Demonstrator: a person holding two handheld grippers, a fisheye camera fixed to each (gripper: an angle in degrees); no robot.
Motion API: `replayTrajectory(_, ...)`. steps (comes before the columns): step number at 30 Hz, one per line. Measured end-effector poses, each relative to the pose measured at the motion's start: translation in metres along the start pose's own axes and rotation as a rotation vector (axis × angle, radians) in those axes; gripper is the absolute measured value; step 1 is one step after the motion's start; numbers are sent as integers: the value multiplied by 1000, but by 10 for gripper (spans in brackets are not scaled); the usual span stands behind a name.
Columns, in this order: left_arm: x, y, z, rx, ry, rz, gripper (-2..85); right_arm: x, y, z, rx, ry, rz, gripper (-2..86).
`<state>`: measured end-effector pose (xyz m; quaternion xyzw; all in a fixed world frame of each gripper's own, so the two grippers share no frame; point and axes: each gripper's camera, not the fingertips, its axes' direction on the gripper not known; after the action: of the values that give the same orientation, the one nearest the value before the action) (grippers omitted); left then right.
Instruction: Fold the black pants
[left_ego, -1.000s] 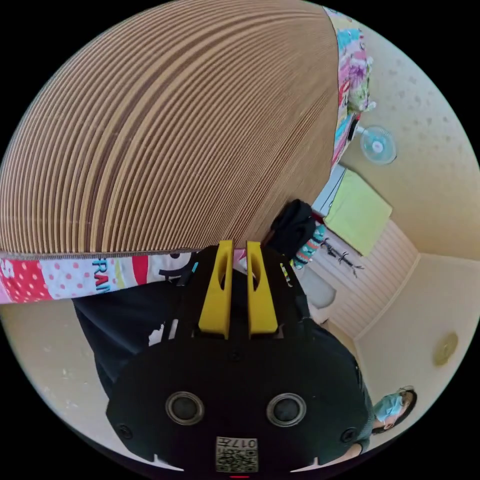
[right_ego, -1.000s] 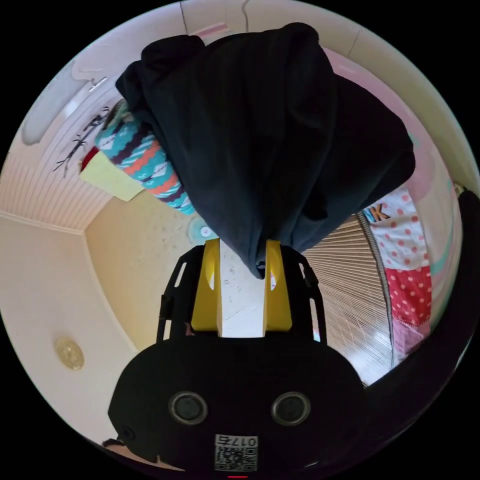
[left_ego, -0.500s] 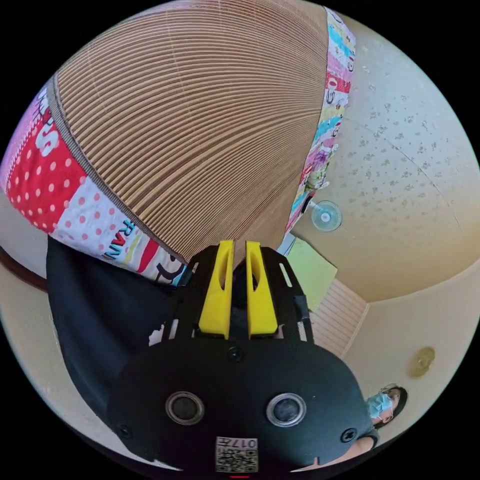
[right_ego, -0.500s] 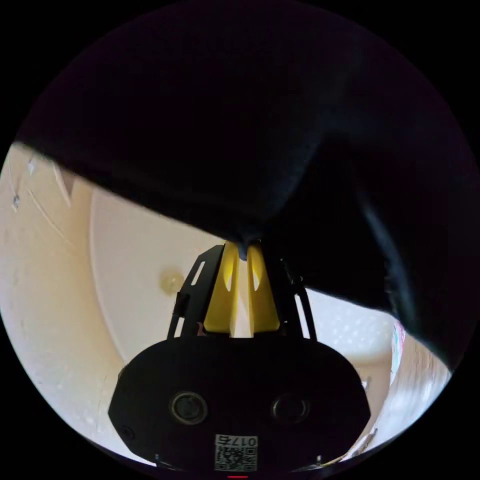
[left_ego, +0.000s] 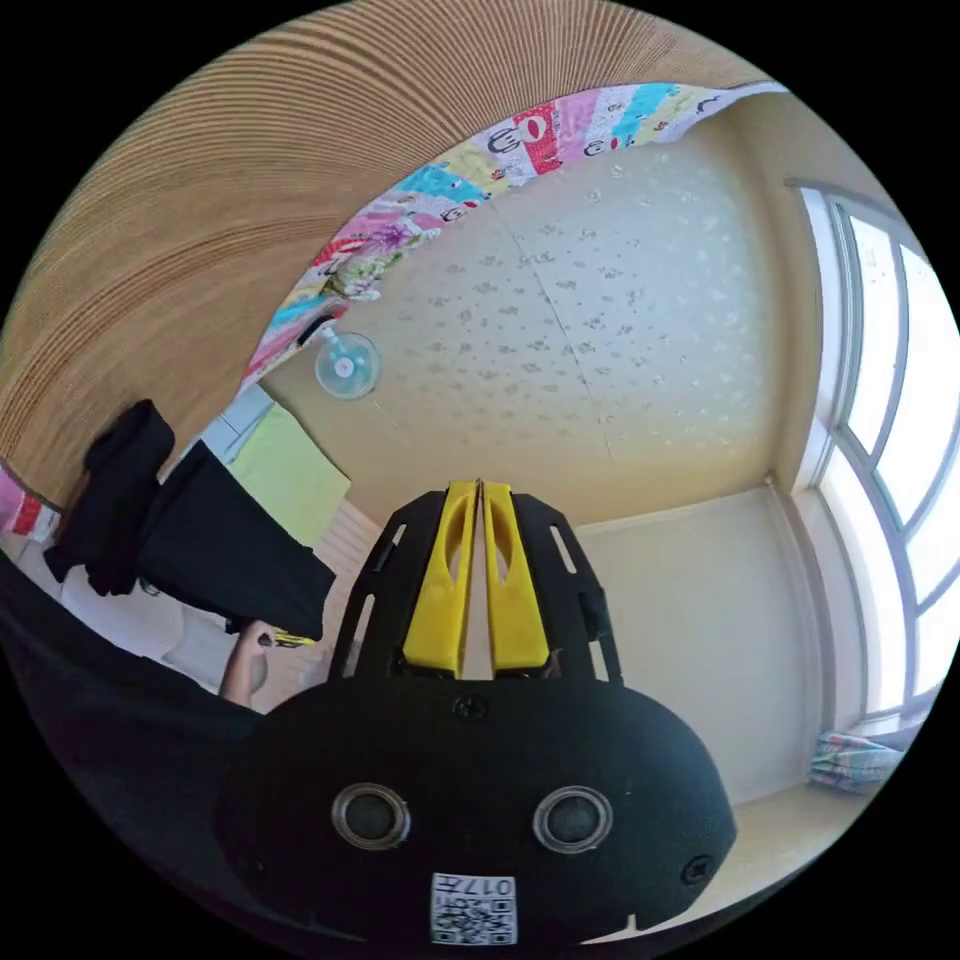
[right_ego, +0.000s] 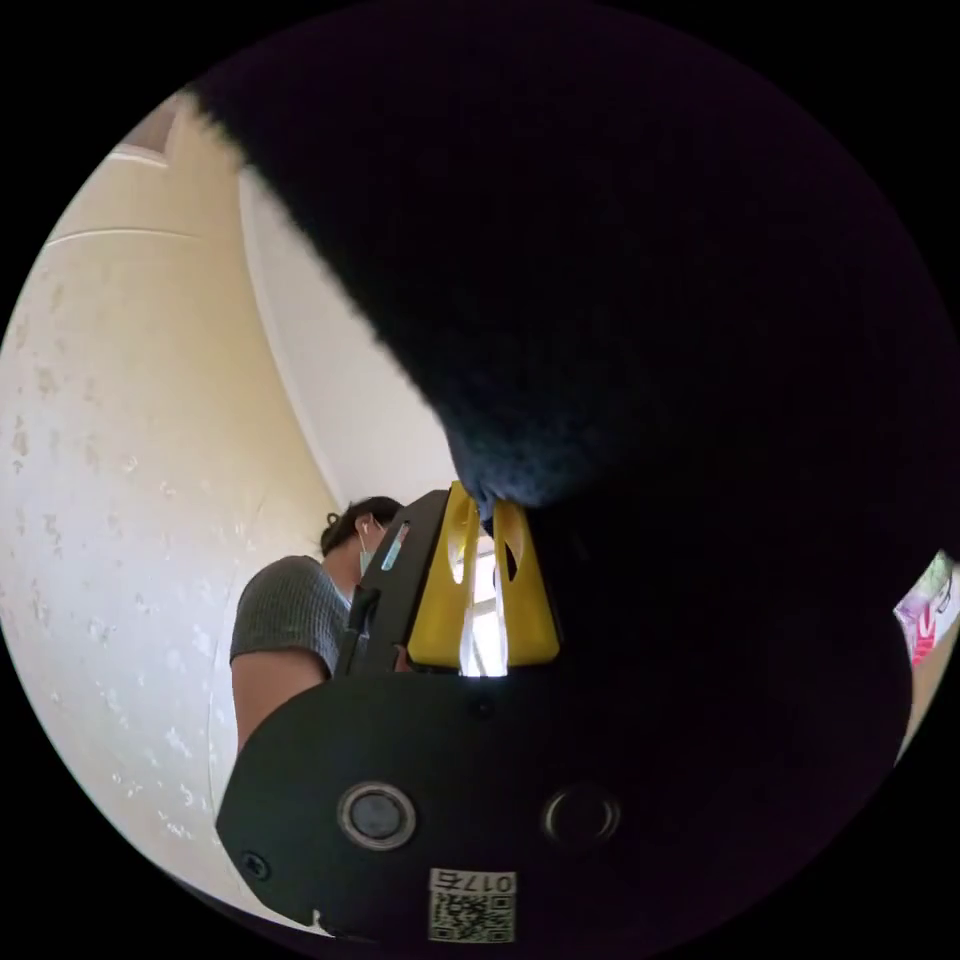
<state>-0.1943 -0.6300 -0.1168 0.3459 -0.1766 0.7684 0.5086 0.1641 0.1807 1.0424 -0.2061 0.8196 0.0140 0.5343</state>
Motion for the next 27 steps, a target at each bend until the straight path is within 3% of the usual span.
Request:
replayTrajectory(2,1,9,19,-32,64,-3,-8,10,22,18,9,-123,-4,10)
replayTrajectory(5,12,15,39,-54,21,4,-10,18,55,53,-50,-137,26,5)
replayTrajectory(8,26,17,53,-69,-13,27,-10,21,81,94,-226,-89,77,0)
replayTrajectory(12,34,18,72,-143,58,23,-10,5,108,168,-638,81,27,0)
replayTrajectory(16,33,13,73,-163,40,21,-9,7,134,196,-738,46,-12,2)
replayTrajectory(19,26,6,66,-142,33,4,-6,18,152,192,-705,-185,-39,1)
replayTrajectory(22,20,3,58,-114,-12,1,12,35,163,172,-546,-584,-111,1)
replayTrajectory(24,11,4,51,-75,-68,-7,58,60,171,156,-368,-907,-147,2)
replayTrajectory(27,-9,3,46,-76,-148,-74,126,98,184,152,-207,-1206,-139,3)
